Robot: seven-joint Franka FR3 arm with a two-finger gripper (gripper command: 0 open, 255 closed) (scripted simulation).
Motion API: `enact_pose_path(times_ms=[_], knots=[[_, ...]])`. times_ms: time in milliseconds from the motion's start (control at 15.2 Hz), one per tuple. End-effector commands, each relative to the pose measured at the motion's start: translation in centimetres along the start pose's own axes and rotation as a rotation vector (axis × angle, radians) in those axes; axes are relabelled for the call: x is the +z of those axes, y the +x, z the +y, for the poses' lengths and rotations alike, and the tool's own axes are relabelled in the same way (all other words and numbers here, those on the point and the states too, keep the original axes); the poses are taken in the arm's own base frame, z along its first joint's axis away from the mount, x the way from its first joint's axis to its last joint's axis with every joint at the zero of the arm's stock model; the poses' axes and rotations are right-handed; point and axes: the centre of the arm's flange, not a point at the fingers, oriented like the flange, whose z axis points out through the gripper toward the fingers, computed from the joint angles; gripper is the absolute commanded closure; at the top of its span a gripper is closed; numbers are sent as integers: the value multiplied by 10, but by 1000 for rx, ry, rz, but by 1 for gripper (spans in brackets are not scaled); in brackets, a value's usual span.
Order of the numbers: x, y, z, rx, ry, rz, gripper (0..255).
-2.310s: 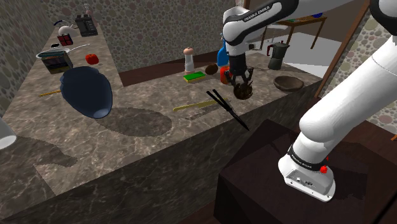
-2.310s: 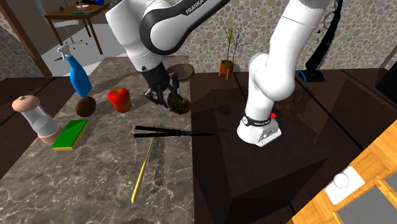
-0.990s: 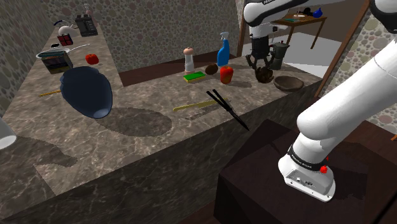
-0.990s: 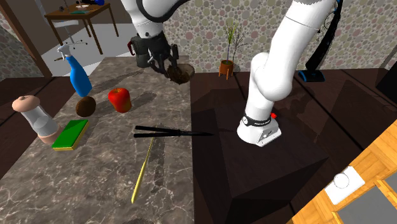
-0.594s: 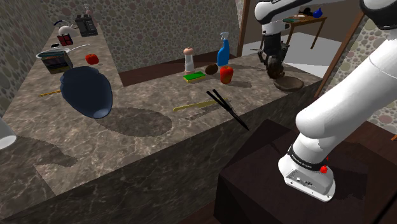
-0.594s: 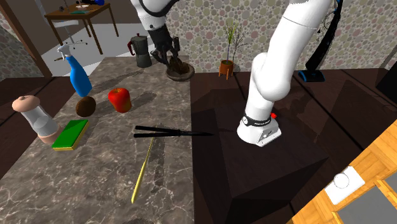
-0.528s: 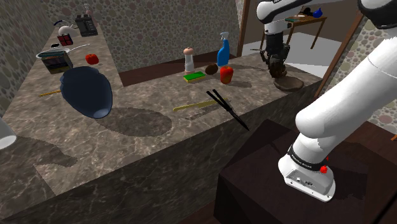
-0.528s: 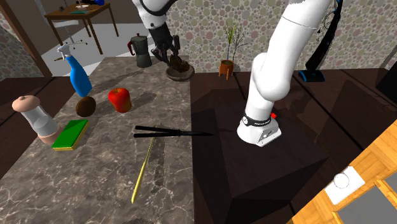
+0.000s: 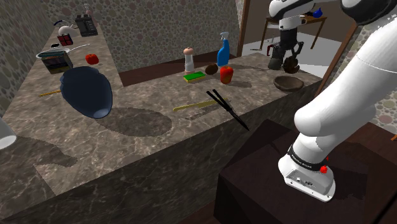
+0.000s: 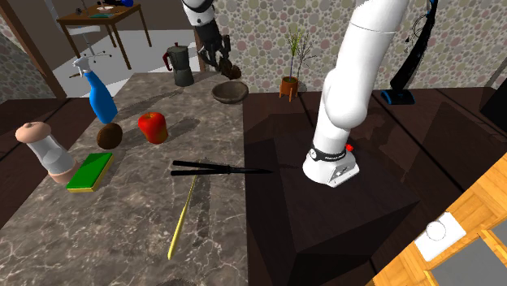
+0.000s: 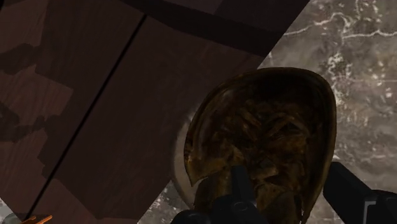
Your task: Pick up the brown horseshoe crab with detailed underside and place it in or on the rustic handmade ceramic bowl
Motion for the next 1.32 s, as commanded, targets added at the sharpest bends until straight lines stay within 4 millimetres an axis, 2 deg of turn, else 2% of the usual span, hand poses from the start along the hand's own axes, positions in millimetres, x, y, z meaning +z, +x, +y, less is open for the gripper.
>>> enact_pose_path(times_ms=[0, 66, 1188, 1254], knots=[[-1, 23, 17, -1, -1, 1, 255], [0, 33, 26, -1, -1, 1, 255], [86, 45, 2, -1, -1, 1, 255], [86, 45, 2, -1, -1, 1, 255]])
